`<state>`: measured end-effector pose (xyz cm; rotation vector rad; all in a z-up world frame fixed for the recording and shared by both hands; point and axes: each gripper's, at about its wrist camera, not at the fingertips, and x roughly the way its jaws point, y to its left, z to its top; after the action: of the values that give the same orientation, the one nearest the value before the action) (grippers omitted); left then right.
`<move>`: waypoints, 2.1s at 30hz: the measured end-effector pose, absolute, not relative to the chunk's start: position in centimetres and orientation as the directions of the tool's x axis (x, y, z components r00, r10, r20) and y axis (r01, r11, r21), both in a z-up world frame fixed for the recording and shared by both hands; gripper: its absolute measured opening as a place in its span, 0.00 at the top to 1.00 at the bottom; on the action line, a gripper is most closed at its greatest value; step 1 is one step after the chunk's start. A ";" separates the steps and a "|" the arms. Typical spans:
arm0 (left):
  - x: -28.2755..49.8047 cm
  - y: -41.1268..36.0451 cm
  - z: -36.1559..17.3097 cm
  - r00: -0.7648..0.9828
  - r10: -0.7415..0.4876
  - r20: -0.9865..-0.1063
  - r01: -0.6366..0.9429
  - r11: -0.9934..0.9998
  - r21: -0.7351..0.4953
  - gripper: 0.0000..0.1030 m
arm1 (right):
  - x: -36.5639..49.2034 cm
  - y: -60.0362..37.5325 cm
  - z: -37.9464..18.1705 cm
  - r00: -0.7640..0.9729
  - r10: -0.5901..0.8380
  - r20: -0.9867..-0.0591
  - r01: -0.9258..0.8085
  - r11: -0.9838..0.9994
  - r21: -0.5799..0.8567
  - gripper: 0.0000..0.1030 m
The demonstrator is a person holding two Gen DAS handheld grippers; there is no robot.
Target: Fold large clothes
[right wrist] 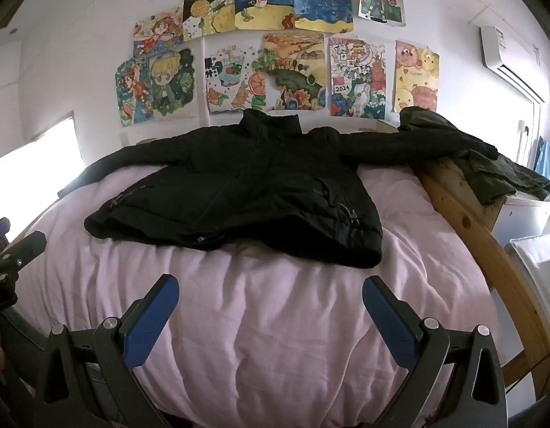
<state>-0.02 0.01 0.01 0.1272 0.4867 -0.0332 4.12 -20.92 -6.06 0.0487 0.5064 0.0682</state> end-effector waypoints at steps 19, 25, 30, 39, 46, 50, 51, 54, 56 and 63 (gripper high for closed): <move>0.0 0.0 0.0 0.882 -0.001 -0.471 0.063 0.991 0.115 0.01 | 4.1 -21.1 -6.1 0.873 0.074 -0.483 -0.051 0.997 0.062 0.00; 1.0 0.4 -0.2 0.860 -0.012 -0.511 0.079 0.991 0.109 0.01 | 4.2 -21.4 -6.2 0.866 0.037 -0.498 -0.012 0.999 0.052 0.00; 2.9 0.1 0.6 0.803 -0.032 -0.596 0.120 0.987 0.108 0.02 | 4.7 -22.1 -4.5 0.843 0.076 -0.533 -0.047 0.997 0.068 0.00; 7.7 -2.1 7.9 0.795 -0.046 -0.605 0.215 0.954 0.210 0.01 | 9.8 -26.4 3.3 0.747 0.195 -0.635 -0.163 0.981 0.109 0.00; 15.4 -5.2 11.6 0.744 -0.057 -0.665 0.270 0.937 0.222 0.01 | 16.0 -32.4 9.2 0.769 0.056 -0.636 -0.028 0.998 0.054 0.00; 20.6 -7.1 12.8 0.750 -0.078 -0.657 0.270 0.942 0.198 0.02 | 19.7 -36.9 10.4 0.786 -0.030 -0.617 0.088 0.994 0.064 0.00; 22.6 -7.8 12.8 0.756 -0.089 -0.648 0.270 0.945 0.185 0.01 | 20.4 -37.8 10.4 0.786 -0.043 -0.617 0.106 0.992 0.064 0.00; 27.9 -9.8 12.7 0.769 -0.107 -0.630 0.265 0.951 0.162 0.02 | 23.8 -41.5 10.4 0.781 -0.113 -0.614 0.197 0.978 0.071 0.00; 32.2 -11.6 12.2 0.786 -0.111 -0.609 0.254 0.955 0.155 0.01 | 26.0 -44.7 9.9 0.787 -0.145 -0.600 0.259 0.960 0.108 0.00; 43.7 -17.3 6.6 0.773 -0.175 -0.610 0.279 0.957 0.078 0.01 | 31.5 -56.1 6.2 0.751 -0.273 -0.601 0.481 0.849 0.216 0.00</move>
<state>43.75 -17.30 6.57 0.1678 0.6421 -0.2471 31.54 -56.14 6.23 0.3741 0.5897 -0.4225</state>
